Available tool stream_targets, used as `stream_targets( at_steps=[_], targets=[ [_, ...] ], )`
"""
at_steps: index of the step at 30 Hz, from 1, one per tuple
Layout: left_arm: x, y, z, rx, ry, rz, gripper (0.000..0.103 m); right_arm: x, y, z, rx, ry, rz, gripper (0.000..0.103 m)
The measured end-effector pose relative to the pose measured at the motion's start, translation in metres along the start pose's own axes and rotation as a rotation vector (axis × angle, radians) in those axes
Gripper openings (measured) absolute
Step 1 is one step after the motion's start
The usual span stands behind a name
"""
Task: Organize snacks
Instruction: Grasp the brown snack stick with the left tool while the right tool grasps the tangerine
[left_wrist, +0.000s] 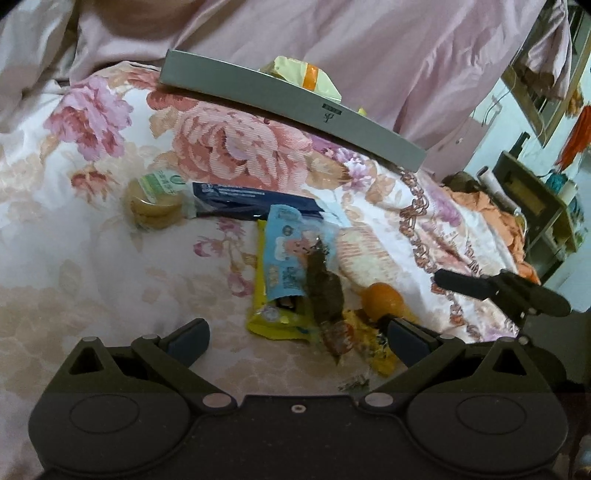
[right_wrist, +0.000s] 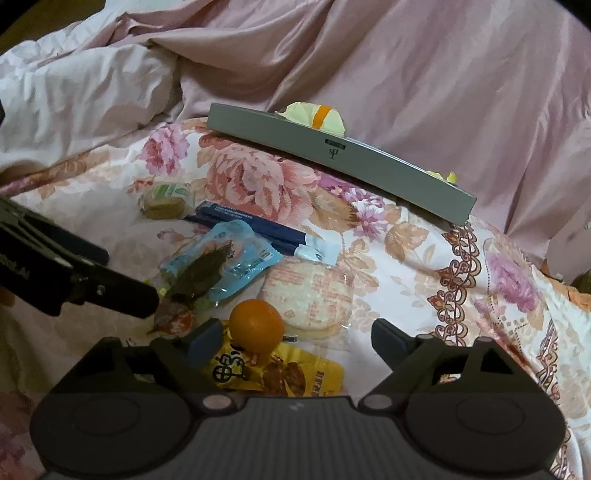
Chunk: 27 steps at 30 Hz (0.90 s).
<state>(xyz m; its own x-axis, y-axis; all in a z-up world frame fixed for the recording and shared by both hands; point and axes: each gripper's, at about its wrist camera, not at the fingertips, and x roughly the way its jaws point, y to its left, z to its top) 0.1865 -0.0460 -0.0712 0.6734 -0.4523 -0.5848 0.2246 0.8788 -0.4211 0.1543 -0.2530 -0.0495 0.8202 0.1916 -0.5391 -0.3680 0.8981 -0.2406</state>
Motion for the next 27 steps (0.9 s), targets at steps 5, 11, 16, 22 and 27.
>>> stream_targets(
  at_steps=[5, 11, 16, 22, 27],
  targets=[
    [0.003, -0.003, 0.001, -0.034, 0.003, -0.049, 0.096, 0.000, 0.002, 0.000, -0.005, -0.005, 0.019, 0.080],
    [0.009, -0.005, 0.000, -0.064, 0.021, -0.108, 0.078, 0.004, 0.004, -0.002, -0.004, 0.017, 0.032, 0.067],
    [0.018, 0.001, 0.003, -0.127, 0.018, -0.147, 0.057, 0.005, 0.004, -0.002, -0.001, 0.019, 0.039, 0.063],
    [0.027, 0.001, 0.005, -0.135, 0.024, -0.164, 0.044, 0.009, 0.004, -0.003, 0.000, 0.015, 0.043, 0.060],
    [0.033, 0.000, 0.003, -0.134, 0.034, -0.171, 0.037, 0.013, 0.004, -0.002, 0.012, 0.012, 0.052, 0.055]
  ],
)
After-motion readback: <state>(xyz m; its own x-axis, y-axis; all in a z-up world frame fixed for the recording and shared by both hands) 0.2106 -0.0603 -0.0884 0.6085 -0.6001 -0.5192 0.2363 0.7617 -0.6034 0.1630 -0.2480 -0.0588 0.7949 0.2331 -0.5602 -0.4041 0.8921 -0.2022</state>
